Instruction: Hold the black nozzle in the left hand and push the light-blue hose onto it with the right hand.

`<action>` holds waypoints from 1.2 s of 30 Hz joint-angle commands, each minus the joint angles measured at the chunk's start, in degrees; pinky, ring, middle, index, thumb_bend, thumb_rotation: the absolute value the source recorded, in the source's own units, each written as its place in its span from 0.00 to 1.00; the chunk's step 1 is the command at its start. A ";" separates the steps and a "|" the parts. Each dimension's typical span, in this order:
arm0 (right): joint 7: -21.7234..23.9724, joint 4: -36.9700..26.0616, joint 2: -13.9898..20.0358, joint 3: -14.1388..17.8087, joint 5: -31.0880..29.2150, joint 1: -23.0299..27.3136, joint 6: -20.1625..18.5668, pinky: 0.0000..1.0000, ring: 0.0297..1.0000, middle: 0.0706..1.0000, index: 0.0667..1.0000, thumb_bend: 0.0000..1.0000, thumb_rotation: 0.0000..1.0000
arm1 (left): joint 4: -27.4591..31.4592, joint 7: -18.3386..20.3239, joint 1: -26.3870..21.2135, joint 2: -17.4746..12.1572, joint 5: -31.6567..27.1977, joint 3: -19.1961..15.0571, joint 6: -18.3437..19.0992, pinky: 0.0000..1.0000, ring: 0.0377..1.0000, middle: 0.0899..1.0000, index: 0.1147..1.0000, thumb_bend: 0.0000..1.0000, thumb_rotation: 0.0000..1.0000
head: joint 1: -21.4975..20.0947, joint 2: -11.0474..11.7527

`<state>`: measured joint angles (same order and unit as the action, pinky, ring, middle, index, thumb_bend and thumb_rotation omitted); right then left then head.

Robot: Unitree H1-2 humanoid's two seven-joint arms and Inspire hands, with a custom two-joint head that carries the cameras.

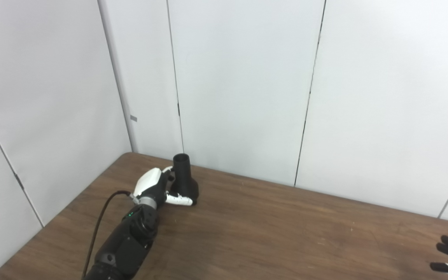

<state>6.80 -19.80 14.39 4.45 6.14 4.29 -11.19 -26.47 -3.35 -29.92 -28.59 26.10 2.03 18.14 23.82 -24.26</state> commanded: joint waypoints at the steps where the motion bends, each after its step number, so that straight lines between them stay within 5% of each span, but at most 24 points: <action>1: -0.39 -2.39 0.58 0.56 -0.36 1.06 0.64 0.52 0.70 0.83 0.85 0.72 0.00 | 0.83 -0.20 -1.56 -0.61 -1.25 -0.17 -2.82 0.76 0.78 0.74 0.79 0.93 0.24 | 0.00 -0.02; 5: -0.29 -3.02 0.76 0.76 -0.56 0.91 -0.05 0.52 0.70 0.84 0.85 0.72 0.00 | 0.57 -0.18 -1.23 -0.81 -1.94 -0.45 -4.02 0.67 0.74 0.72 0.78 0.93 0.22 | -0.13 -0.42; 12: -0.36 -3.22 0.88 0.63 -0.09 0.73 -0.25 0.54 0.71 0.84 0.86 0.70 0.00 | 0.36 -0.02 -1.29 -0.54 -2.54 -0.53 -3.96 0.76 0.76 0.73 0.77 0.93 0.21 | -0.05 -0.91; 28: -0.30 -4.57 0.99 0.87 -0.44 0.62 -1.42 0.54 0.70 0.84 0.86 0.70 0.00 | -0.63 0.89 -1.43 -0.01 -2.85 -0.06 -2.73 0.66 0.75 0.74 0.76 0.94 0.20 | -0.62 -1.54; 35: -0.43 -4.54 0.90 0.73 -0.14 0.73 -1.36 0.53 0.69 0.84 0.86 0.69 0.00 | -1.47 0.04 -2.12 -0.49 0.27 2.19 -1.43 0.55 0.53 0.51 0.58 0.93 0.15 | -0.76 -1.42; 36: -0.44 -4.47 0.90 0.71 -0.11 0.75 -1.34 0.53 0.69 0.83 0.86 0.69 0.00 | -1.47 -0.20 -2.16 -0.43 0.43 2.18 -1.25 0.61 0.52 0.50 0.56 0.92 0.14 | -0.76 -1.42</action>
<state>6.81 -22.05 14.63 4.63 6.05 3.83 -13.29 -27.70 -4.05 -31.15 -28.89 26.53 3.62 16.23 23.12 -25.66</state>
